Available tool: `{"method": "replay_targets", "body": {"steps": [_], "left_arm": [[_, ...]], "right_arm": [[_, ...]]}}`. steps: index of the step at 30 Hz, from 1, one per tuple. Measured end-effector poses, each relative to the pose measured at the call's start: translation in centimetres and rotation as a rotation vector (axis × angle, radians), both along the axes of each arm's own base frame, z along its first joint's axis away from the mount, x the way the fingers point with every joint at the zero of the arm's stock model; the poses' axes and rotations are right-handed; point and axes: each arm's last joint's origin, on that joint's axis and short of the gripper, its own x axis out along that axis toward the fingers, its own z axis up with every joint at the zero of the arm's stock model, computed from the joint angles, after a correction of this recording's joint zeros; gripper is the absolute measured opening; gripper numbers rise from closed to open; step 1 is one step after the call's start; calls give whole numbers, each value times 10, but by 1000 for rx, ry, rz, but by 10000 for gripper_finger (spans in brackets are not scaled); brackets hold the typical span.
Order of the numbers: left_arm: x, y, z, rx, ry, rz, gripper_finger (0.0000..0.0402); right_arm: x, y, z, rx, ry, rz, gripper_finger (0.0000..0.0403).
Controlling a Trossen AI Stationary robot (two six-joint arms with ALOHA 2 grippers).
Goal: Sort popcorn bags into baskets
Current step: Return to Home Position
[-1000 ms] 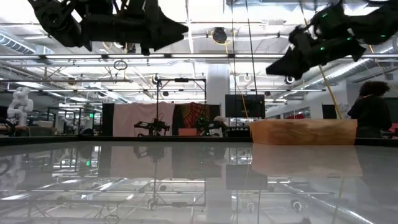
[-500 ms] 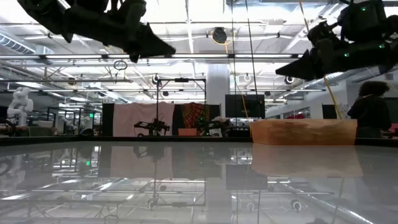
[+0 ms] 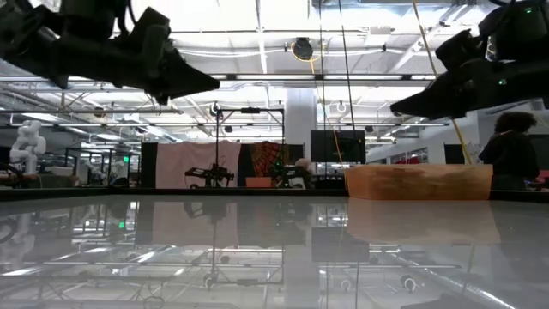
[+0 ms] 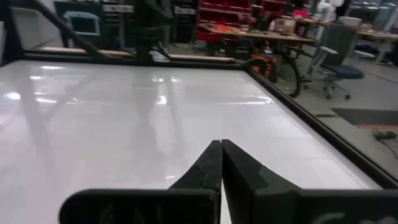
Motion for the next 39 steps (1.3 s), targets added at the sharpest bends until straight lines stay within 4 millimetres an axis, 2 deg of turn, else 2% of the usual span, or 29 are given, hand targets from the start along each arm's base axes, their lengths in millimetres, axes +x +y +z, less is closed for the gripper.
{"method": "replay_targets", "body": {"steps": [12, 23, 33, 39], "left_arm": [[-11, -5, -10, 18, -30, -22, 5], [-19, -11, 2, 55, -55, -48, 5], [-22, -15, 4, 47, -53, -71, 4], [-22, -16, 4, 47, -54, -73, 9]], "right_arm": [[-9, 16, 16, -20, -157, 111, 0], [-21, 19, 17, -51, -160, 126, 0], [-30, 25, 20, -48, -202, 293, 0], [-36, 24, 21, -55, -228, 245, 0]]}}
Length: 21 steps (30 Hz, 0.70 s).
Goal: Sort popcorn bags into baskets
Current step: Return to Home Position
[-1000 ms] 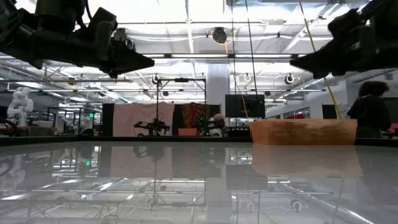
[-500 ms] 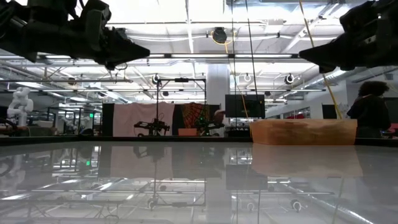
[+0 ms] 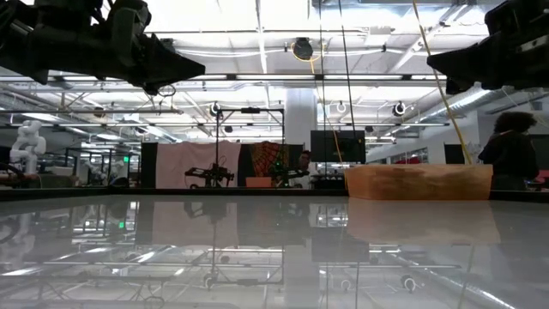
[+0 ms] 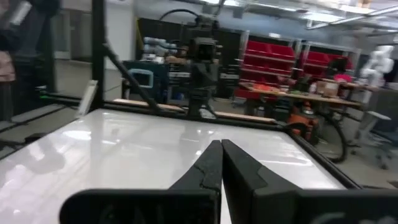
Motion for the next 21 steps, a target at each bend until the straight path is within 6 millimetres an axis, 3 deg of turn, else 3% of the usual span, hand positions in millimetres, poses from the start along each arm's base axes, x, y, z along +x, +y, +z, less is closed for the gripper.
{"method": "replay_targets", "body": {"steps": [5, 21], "left_arm": [[0, 0, 0, -4, -1, 0, 5], [0, 0, 0, 8, 1, 0, 3]], "right_arm": [[-3, -2, 0, -8, -7, -51, 0], [-2, 0, -8, 39, 77, 10, 0]]}}
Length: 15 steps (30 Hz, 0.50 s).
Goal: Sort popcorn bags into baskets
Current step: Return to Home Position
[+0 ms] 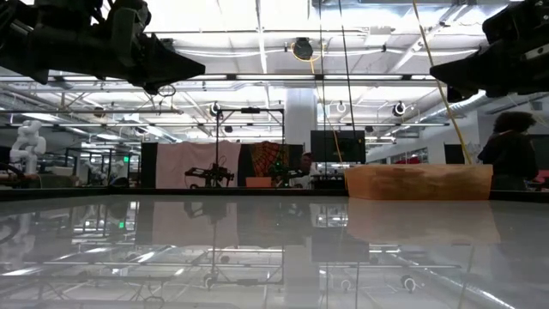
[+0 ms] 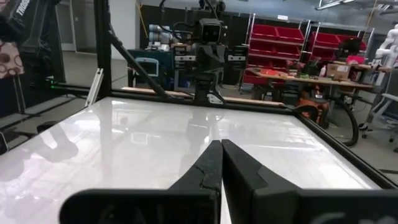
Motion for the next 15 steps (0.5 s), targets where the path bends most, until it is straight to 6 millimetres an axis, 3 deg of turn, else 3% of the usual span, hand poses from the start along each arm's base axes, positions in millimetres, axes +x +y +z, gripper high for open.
{"method": "replay_targets", "body": {"steps": [7, 15], "left_arm": [[-2, 1, -1, -22, -13, 14, 4], [-48, 7, -21, -68, -150, 29, 3]], "right_arm": [[0, 0, 3, 0, -32, -4, 0], [0, 0, 4, 1, -36, -6, 0]]}}
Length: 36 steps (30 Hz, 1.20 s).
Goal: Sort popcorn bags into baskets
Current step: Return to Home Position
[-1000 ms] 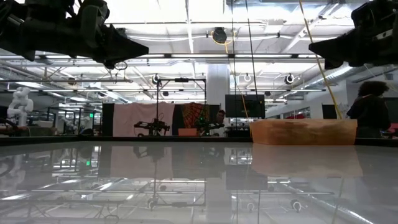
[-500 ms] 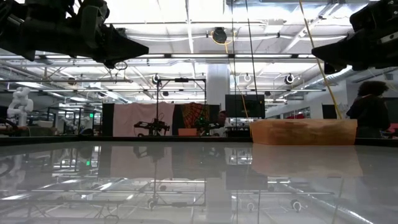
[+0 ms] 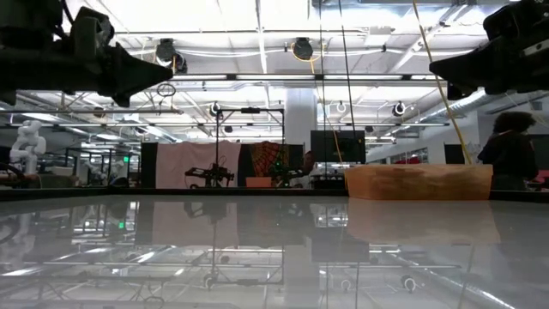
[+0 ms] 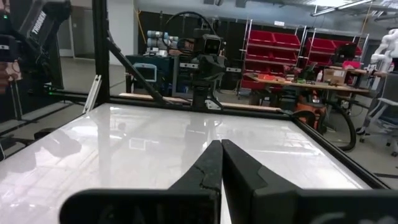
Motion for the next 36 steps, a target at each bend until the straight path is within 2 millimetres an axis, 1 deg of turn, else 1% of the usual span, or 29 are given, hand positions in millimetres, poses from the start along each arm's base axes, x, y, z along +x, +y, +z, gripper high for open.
{"method": "replay_targets", "body": {"steps": [3, 6, 9, 12, 17, 24, 36], "left_arm": [[-4, 0, 2, 1, 19, 1, 4], [-9, 0, 6, -2, -5, -7, 3], [-15, -5, 12, 3, -48, -41, 3], [-20, -10, 13, 23, -34, -33, 2], [-28, -13, 12, 37, 4, -15, 2], [-38, -14, 7, 75, 69, -76, 5], [-52, -12, -4, 59, 158, -154, 9]], "right_arm": [[0, 0, 0, 0, -1, 0, 0], [0, 0, 0, 0, -1, 0, 0], [0, 0, 0, 0, 4, 0, 0], [0, 0, 0, 0, 2, 0, 0], [0, 0, 0, 0, 3, 0, 0], [0, 0, 0, 0, 3, 0, 0], [0, 0, 0, 0, 3, 0, 0]]}}
